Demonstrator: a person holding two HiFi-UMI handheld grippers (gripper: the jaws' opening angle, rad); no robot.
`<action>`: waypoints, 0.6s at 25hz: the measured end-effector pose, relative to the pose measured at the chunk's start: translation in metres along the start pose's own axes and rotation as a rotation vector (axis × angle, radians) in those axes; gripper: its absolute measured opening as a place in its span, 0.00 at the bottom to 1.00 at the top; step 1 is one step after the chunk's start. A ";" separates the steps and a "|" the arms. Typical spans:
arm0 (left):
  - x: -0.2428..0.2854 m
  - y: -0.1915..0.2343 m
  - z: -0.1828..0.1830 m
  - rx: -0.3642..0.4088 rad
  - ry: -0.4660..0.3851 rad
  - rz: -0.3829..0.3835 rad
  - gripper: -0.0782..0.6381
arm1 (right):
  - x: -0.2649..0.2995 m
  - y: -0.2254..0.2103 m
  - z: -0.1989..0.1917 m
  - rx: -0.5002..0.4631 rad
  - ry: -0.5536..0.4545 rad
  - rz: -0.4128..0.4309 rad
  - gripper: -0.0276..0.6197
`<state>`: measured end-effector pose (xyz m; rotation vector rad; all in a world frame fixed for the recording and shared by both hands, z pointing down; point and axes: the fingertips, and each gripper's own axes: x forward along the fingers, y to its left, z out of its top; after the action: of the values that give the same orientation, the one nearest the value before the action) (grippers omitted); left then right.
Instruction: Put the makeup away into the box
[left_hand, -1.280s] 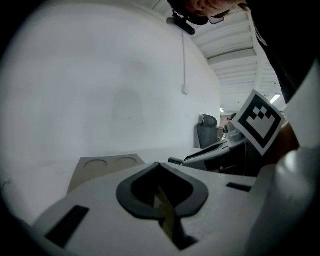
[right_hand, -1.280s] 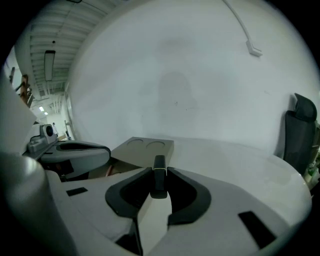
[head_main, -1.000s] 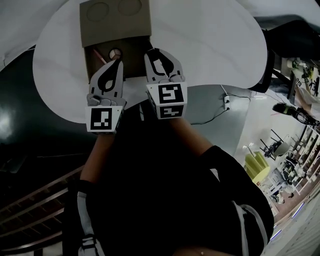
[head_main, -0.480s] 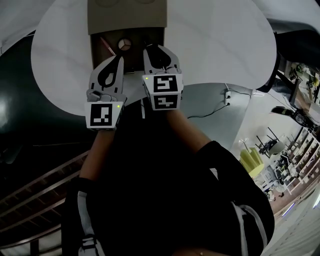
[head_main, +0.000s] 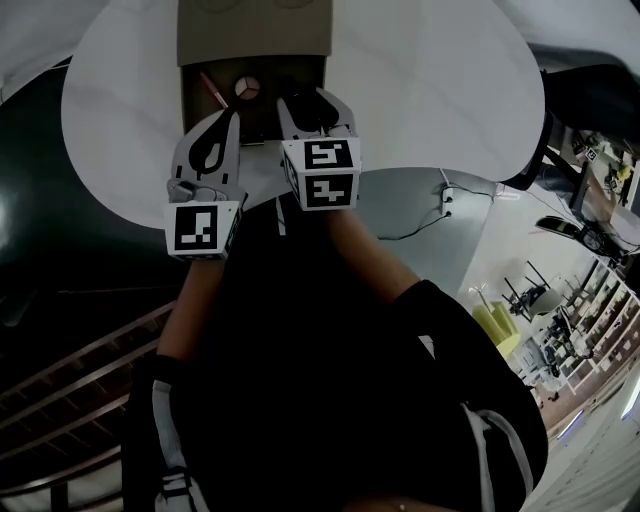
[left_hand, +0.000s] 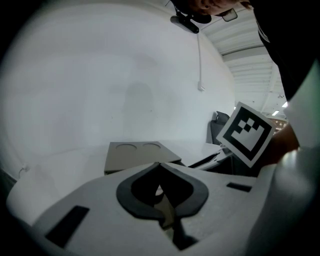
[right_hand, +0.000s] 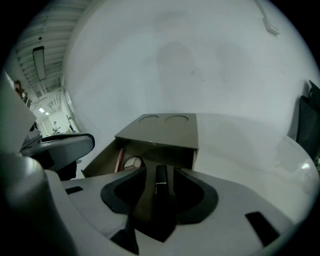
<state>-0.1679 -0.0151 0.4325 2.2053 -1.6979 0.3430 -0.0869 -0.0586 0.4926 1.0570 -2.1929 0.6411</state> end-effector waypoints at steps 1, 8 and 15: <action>-0.002 -0.001 0.003 0.001 -0.006 0.005 0.12 | -0.003 0.000 0.001 0.001 -0.006 0.007 0.34; -0.020 -0.008 0.045 0.032 -0.061 0.067 0.12 | -0.053 -0.012 0.033 -0.043 -0.143 -0.009 0.26; -0.036 -0.026 0.104 0.065 -0.170 0.120 0.12 | -0.124 -0.044 0.091 -0.065 -0.368 -0.061 0.10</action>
<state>-0.1538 -0.0195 0.3201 2.2407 -1.9398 0.2490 -0.0189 -0.0789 0.3492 1.2843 -2.4609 0.3664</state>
